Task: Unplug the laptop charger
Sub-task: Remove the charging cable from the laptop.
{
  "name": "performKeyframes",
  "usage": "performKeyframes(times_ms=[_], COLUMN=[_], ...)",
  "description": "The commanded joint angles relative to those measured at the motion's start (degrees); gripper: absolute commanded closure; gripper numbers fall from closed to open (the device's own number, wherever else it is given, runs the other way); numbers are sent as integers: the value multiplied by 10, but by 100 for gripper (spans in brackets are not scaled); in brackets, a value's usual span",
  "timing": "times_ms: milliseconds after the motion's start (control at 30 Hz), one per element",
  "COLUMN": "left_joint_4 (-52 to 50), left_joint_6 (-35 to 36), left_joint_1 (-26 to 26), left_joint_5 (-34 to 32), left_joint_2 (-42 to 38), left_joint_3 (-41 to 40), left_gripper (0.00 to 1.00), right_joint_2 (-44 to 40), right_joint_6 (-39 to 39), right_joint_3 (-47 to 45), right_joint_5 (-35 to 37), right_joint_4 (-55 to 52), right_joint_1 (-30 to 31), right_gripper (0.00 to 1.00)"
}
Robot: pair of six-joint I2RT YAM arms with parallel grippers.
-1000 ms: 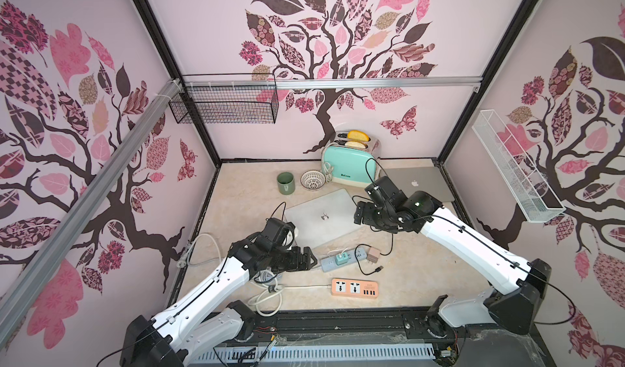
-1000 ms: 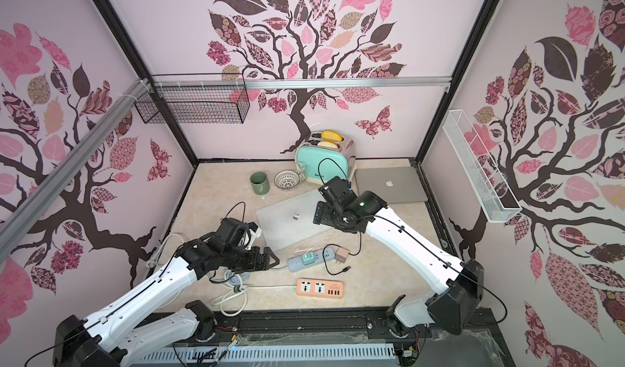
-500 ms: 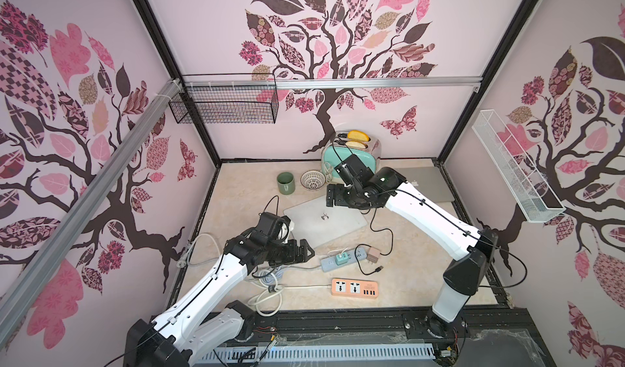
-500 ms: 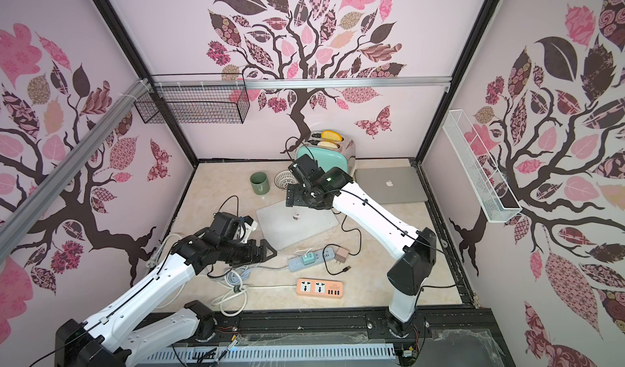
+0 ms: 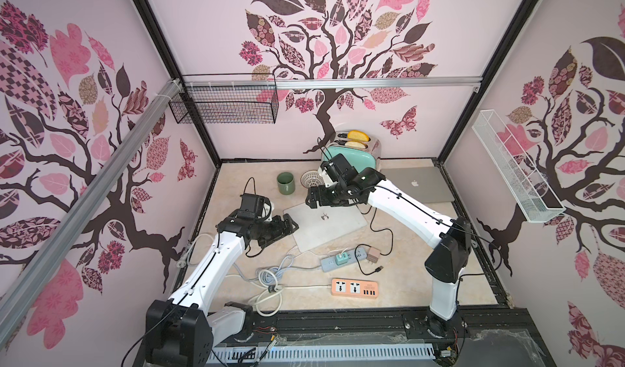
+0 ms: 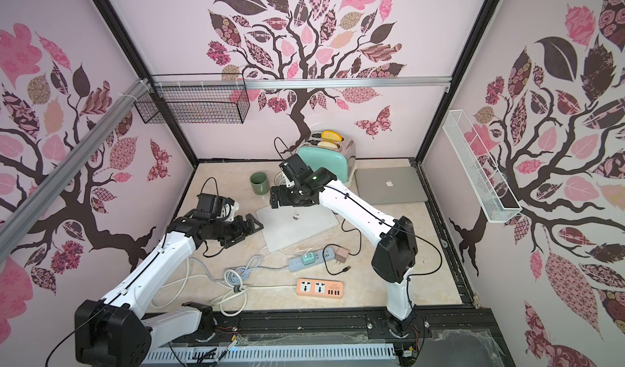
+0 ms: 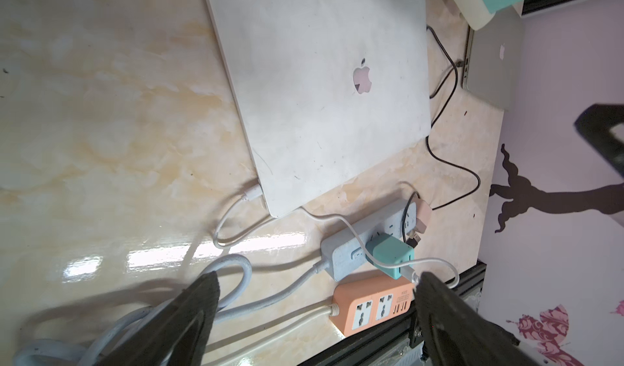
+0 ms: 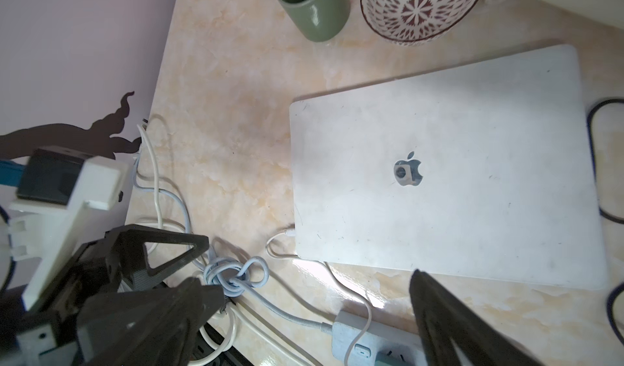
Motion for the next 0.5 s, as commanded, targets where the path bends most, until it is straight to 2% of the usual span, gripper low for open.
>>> performKeyframes(times_ms=[0, 100, 267, 467], left_joint_4=[2, -19, -13, 5], left_joint_6=[33, 57, 55, 49], left_joint_1=[15, 15, 14, 14], left_joint_5=[13, 11, -4, -18], left_joint_2=[26, 51, 66, 100], left_joint_3=[13, 7, -41, -61], left_gripper=[8, 12, 21, 30], right_joint_2=[15, 34, 51, 69], right_joint_6=[8, 15, 28, 40], right_joint_3=[1, -1, -26, -58], right_joint_5=[-22, -29, -46, -69], right_joint_4=[-1, -14, -5, 13], right_joint_1=[-1, -1, -2, -2], right_gripper=[3, 2, 2, 2])
